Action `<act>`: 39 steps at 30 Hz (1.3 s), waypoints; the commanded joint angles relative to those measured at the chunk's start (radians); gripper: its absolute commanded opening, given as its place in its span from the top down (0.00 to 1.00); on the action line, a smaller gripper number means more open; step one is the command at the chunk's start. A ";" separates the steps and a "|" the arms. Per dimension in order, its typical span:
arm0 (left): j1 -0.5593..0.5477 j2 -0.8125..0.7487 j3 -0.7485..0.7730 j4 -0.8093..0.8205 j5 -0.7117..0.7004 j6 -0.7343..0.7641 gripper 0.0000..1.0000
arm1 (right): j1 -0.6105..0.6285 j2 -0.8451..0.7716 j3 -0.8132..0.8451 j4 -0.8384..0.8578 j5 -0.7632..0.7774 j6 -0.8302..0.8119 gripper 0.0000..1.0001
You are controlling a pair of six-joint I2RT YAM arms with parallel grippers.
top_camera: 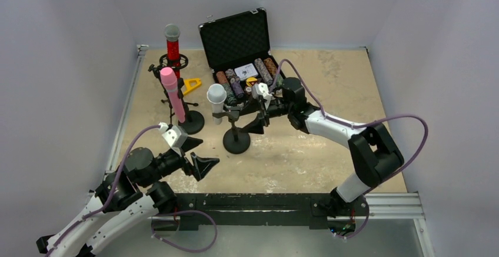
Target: Attach the microphones to the stand
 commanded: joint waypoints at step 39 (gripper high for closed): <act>0.251 0.194 0.232 -0.169 -0.304 -0.016 0.00 | -0.721 -0.920 0.147 -1.133 0.263 -0.051 0.01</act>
